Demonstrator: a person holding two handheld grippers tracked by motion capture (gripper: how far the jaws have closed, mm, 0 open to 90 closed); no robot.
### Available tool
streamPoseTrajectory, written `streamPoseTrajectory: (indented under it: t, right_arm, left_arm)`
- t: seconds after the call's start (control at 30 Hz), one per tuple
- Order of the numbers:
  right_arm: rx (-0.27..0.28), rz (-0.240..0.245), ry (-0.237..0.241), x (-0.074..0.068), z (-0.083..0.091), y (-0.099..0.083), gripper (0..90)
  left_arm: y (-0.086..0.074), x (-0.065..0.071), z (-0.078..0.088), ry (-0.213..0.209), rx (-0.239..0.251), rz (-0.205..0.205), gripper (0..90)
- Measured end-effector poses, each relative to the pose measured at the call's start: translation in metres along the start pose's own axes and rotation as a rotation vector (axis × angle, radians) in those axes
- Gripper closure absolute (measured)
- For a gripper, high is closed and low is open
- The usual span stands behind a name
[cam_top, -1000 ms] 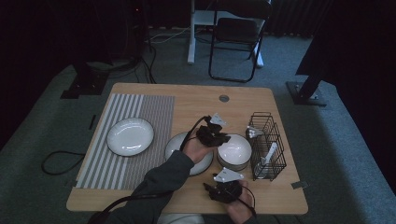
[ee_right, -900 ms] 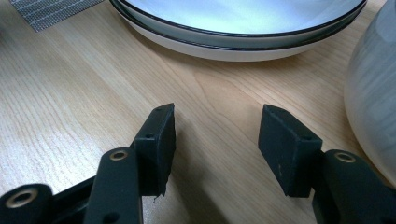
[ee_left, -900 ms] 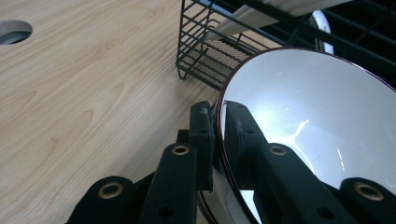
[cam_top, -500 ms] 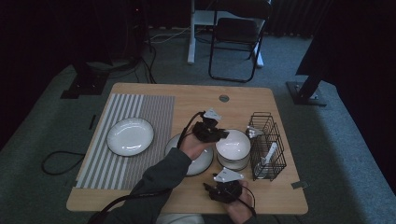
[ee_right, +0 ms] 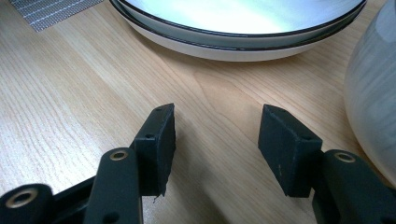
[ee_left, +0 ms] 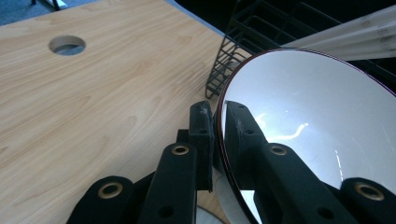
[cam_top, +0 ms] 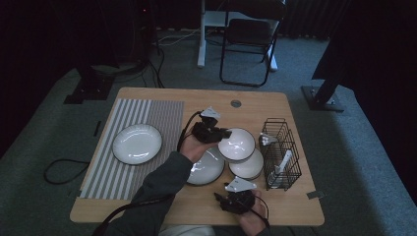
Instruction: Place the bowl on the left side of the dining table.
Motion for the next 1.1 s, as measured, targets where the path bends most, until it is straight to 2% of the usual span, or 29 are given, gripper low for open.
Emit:
streamPoseTrajectory:
  t: [0.53,0.57,0.73,1.1]
  right_arm:
    - [0.001,0.000,0.000,0.000,0.000,0.000,45.5]
    - [0.000,0.000,-0.001,0.000,0.000,0.000,45.5]
    - [0.001,0.000,0.000,0.000,0.000,0.000,45.5]
    - [0.001,-0.001,0.000,0.000,0.000,0.000,45.5]
  left_arm:
    - [-0.011,-0.040,0.036,0.077,0.040,0.066,82.5]
    - [-0.014,-0.047,0.042,0.088,0.046,0.079,82.5]
    - [-0.020,-0.061,0.056,0.119,0.061,0.101,82.4]
    - [-0.035,-0.084,0.086,0.169,0.100,0.146,82.4]
Point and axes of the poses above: each handheld gripper's, and its own axes: z roughly backward along the jaws, y roughly out of its top, x roughly to its right, the point moved 8 cm from there along -z, roughly forward along the jaws, and after that the axes turned 7 degrees about -y, right-handed, at the moved point
